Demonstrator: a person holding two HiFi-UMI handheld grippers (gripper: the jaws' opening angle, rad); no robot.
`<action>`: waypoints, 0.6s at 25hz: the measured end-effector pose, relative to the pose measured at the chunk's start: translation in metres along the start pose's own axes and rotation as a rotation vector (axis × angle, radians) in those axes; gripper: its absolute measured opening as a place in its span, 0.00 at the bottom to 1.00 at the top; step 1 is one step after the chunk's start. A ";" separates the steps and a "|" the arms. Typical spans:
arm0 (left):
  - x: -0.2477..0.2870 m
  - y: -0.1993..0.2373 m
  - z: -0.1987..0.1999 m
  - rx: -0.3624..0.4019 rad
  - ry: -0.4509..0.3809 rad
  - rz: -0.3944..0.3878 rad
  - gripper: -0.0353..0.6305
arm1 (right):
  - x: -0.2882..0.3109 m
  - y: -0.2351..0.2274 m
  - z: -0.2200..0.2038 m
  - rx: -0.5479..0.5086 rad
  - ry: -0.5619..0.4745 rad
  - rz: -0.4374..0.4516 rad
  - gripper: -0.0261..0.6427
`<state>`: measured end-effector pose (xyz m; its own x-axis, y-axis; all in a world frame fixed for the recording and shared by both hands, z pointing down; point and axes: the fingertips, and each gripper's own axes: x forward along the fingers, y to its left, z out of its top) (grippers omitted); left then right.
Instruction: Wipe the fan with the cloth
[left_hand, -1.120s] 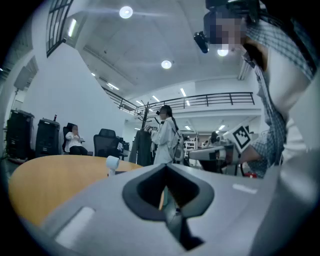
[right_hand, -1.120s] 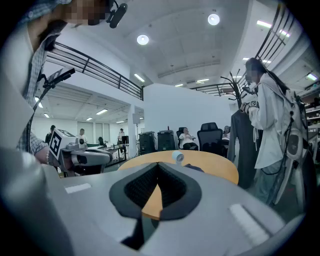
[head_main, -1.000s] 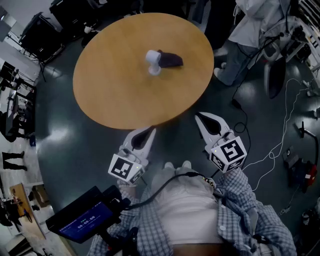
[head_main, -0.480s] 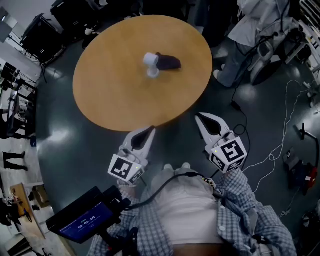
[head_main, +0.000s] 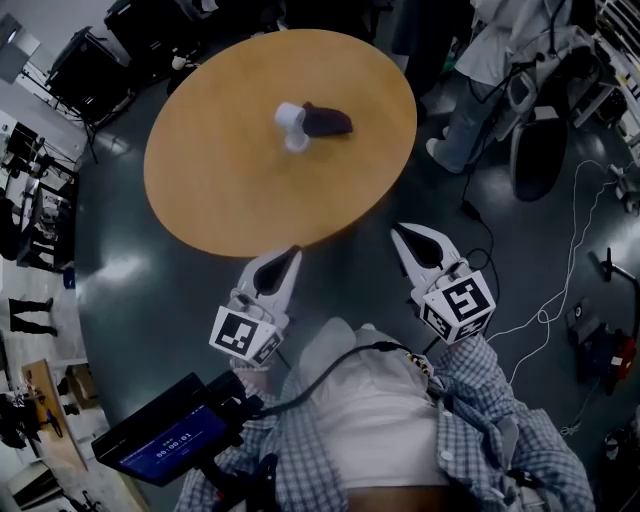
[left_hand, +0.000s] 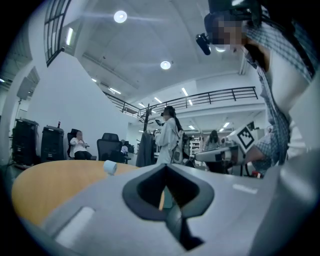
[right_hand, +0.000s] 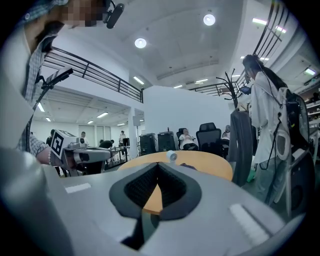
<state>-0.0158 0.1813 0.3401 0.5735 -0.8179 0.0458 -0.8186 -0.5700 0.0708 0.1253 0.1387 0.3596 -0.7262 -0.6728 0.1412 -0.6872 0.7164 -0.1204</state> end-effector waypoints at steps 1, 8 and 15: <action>0.001 -0.001 0.000 0.000 -0.001 0.003 0.05 | -0.003 -0.003 -0.002 0.001 0.004 -0.004 0.04; 0.011 -0.003 -0.004 -0.008 -0.006 0.003 0.05 | -0.014 -0.015 -0.012 0.019 0.010 -0.028 0.04; 0.040 0.008 -0.012 -0.016 -0.012 -0.001 0.05 | -0.002 -0.040 -0.020 0.033 0.028 -0.036 0.04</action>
<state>0.0008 0.1452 0.3542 0.5739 -0.8182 0.0342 -0.8173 -0.5697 0.0864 0.1548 0.1148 0.3836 -0.7007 -0.6920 0.1735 -0.7132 0.6854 -0.1466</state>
